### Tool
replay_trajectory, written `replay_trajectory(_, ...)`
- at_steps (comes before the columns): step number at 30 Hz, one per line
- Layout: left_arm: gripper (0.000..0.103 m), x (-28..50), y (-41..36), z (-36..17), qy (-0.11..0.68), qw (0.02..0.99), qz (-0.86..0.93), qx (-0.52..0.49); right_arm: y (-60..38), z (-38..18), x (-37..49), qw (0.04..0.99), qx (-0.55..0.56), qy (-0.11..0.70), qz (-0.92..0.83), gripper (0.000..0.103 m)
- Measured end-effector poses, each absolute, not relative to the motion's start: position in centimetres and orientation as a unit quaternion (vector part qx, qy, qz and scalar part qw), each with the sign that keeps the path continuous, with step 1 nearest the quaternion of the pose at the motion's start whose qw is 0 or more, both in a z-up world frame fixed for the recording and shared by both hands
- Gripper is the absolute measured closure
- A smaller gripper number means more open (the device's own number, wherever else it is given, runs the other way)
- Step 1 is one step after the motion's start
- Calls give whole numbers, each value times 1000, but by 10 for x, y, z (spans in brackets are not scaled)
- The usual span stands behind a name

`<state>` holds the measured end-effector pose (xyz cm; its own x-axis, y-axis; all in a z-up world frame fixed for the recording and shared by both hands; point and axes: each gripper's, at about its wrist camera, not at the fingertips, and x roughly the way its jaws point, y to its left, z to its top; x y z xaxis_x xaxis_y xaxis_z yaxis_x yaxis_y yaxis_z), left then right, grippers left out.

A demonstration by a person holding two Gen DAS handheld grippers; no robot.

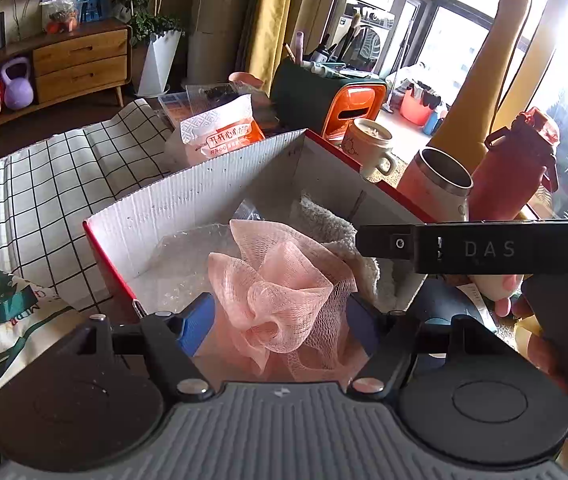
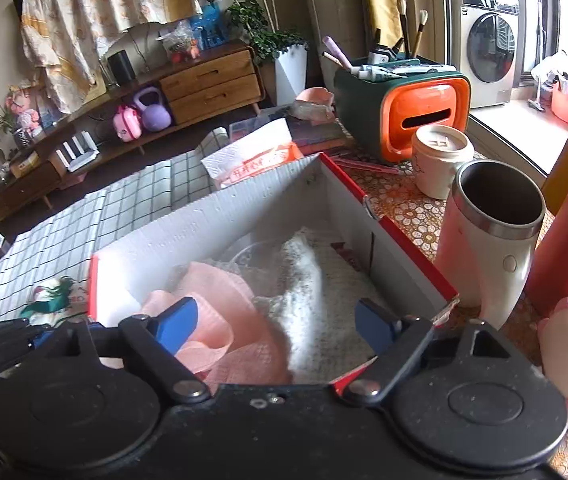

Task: Organize soft objects
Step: 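Withdraw both tools from the box and move them over the tote bag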

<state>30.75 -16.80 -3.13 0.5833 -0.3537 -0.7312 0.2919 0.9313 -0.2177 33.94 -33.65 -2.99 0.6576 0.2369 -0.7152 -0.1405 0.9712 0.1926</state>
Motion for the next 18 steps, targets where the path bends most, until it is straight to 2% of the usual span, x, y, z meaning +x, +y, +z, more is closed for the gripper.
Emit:
replay_trajectory(1, 31, 304, -165, -28, 417, 890, -182, -38, -336, -28, 336, 908, 61, 399, 107, 14)
replay_trajectory(4, 22, 293, -158, -19, 409, 893, -183, -41, -332, -23, 327, 907, 63, 398, 119, 5)
replay_trajectory(15, 18, 252, -122, 7, 384, 906, -174, -46, -306, 0, 284, 906, 52, 382, 175, 1)
replay_trajectory(18, 12, 241, -108, 14, 381, 906, -175, -53, -299, 7, 275, 907, 55, 375, 185, 0)
